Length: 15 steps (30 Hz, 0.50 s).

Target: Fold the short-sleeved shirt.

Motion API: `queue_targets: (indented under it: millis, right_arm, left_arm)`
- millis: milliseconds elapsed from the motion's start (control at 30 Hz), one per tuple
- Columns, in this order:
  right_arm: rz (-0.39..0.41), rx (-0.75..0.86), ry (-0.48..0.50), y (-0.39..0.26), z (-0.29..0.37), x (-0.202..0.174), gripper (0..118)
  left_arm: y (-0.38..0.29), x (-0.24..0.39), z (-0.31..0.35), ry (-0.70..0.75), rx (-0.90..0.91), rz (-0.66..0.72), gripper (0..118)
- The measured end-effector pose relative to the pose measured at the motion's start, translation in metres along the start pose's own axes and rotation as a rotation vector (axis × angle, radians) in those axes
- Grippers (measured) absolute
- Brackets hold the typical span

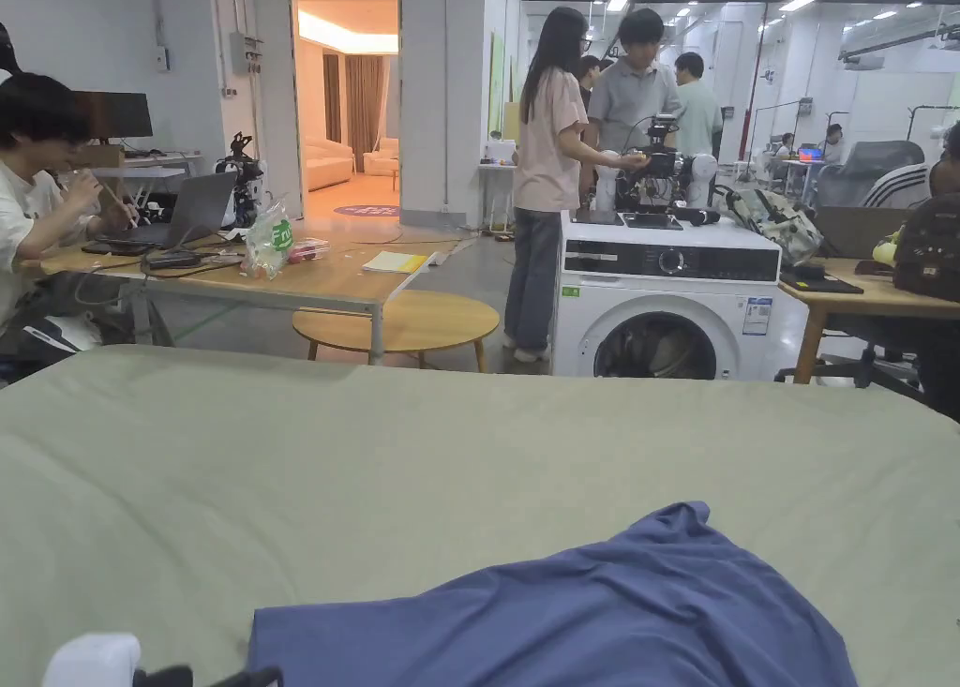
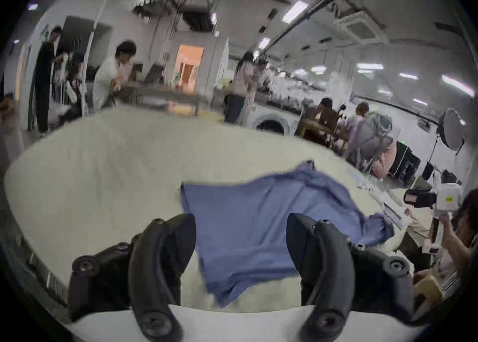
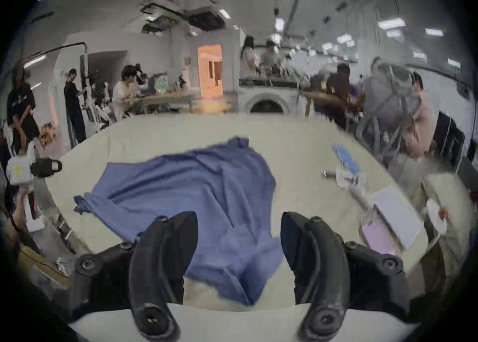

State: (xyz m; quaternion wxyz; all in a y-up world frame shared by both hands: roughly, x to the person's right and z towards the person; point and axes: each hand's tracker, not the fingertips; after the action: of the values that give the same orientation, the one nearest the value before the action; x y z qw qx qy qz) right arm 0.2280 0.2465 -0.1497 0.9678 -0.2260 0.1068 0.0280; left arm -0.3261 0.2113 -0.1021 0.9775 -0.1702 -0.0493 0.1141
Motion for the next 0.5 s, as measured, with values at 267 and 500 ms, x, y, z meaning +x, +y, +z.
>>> queue_targets:
  millis: [267,500]
  right_arm:
    - [-0.009,0.035,0.099,0.026,-0.077,-0.07,35]
    - [0.001,0.013,0.077,0.018,-0.12,-0.112,0]
  left_arm:
    - [0.041,0.066,-0.033,0.018,0.067,-0.164,64]
    - [0.034,0.074,-0.068,-0.017,-0.03,-0.115,0]
